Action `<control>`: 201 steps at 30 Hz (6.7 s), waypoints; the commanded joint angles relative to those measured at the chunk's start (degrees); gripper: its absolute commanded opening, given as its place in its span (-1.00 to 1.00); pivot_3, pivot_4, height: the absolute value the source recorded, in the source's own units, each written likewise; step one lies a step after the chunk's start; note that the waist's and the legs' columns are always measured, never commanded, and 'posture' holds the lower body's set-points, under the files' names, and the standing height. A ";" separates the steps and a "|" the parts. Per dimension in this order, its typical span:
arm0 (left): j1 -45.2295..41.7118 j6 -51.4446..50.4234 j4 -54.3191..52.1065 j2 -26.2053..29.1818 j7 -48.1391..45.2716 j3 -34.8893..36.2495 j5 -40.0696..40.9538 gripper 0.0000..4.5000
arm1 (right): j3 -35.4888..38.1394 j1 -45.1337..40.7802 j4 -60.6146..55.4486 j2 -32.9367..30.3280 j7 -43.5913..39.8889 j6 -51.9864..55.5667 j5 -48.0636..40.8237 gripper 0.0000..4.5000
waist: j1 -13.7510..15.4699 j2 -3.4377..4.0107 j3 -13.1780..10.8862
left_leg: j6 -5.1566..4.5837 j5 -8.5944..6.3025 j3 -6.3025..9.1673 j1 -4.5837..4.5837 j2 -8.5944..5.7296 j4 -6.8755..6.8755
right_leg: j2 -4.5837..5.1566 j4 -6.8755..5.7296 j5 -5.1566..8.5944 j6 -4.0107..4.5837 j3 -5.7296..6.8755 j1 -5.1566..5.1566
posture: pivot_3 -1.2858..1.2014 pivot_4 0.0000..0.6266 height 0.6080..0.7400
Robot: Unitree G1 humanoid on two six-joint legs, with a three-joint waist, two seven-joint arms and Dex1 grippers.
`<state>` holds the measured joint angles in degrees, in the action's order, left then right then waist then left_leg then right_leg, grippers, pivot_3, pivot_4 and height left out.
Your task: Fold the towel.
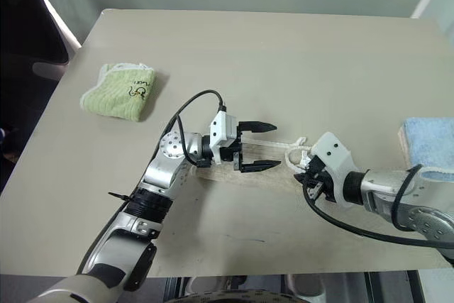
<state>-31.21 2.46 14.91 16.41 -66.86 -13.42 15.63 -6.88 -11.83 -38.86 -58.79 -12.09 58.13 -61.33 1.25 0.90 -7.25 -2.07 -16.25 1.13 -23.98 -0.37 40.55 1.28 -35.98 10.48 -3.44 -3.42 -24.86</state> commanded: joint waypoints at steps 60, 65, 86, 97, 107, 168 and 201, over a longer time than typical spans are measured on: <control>-5.63 -1.85 0.91 -2.58 -1.00 5.17 5.64 1.00 | 29.31 11.88 -3.53 8.64 -9.50 -2.33 -11.73 0.69 | 0.15 -0.03 -0.02 | 0.08 0.17 0.01 -0.04 0.00 -0.05 | -0.02 0.05 -0.06 0.09 -0.02 0.02 | 0.03 -0.52 0.89; -7.30 -5.29 -1.00 -3.90 -4.64 4.96 9.13 1.00 | 33.29 17.79 -3.82 11.47 -11.09 -6.92 -10.20 0.08 | 0.57 -0.09 -0.06 | 0.04 0.17 0.03 -0.07 -0.01 -0.08 | 0.00 0.06 -0.05 0.08 0.01 0.03 | 0.03 -0.52 0.89; -7.55 -8.08 0.40 -9.76 -13.87 -3.13 7.73 1.00 | 29.95 21.50 -0.11 17.81 -14.60 -20.96 10.03 -0.99 | 0.15 -0.10 -0.07 | -0.18 0.25 0.02 0.06 -0.01 -0.05 | -0.01 0.10 -0.44 0.13 -0.02 0.14 | 0.03 -0.52 0.89; -8.11 -7.06 1.95 -11.26 -8.35 -1.66 6.36 1.00 | 28.84 19.29 0.66 19.34 -14.13 -20.33 12.21 -0.99 | 0.14 -0.10 -0.07 | -0.44 0.45 0.02 0.04 -0.01 -0.06 | -0.01 0.10 -0.64 0.24 -0.02 0.16 | 0.03 -0.52 0.89; -9.84 -11.28 2.23 -11.99 -3.94 1.06 7.44 1.00 | 29.01 18.51 1.78 18.60 -15.08 -19.83 13.09 -0.99 | 0.15 -0.10 -0.08 | -0.09 0.72 0.00 0.00 -0.02 -0.10 | -0.01 0.13 -0.63 0.25 -0.04 0.16 | 0.03 -0.52 0.89; -8.28 -26.33 -1.02 -6.37 -4.10 0.54 4.45 -0.98 | 10.63 10.11 14.16 29.89 -19.32 -29.51 36.47 -1.00 | -0.40 -0.06 -0.09 | 0.40 1.07 0.12 0.34 0.02 -0.53 | -0.17 0.76 -0.91 0.66 -0.04 0.47 | 0.03 -0.52 0.89; 6.52 -81.29 -22.16 25.26 16.63 29.22 29.01 1.00 | 6.78 -7.13 10.39 19.84 -33.08 -15.08 21.39 -0.73 | -0.64 -0.14 -0.14 | 0.44 1.07 0.10 -0.03 0.06 -0.61 | -0.15 0.92 -0.64 0.96 0.03 0.04 | 0.03 -0.52 0.89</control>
<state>-24.82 -77.57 -5.23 41.18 -51.02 13.53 43.10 -0.79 -18.69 -27.48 -38.26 -43.85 44.50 -40.21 0.60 0.76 -7.38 -1.63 -15.18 1.22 -24.00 -0.31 39.94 1.13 -35.06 9.82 -2.47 -3.40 -24.82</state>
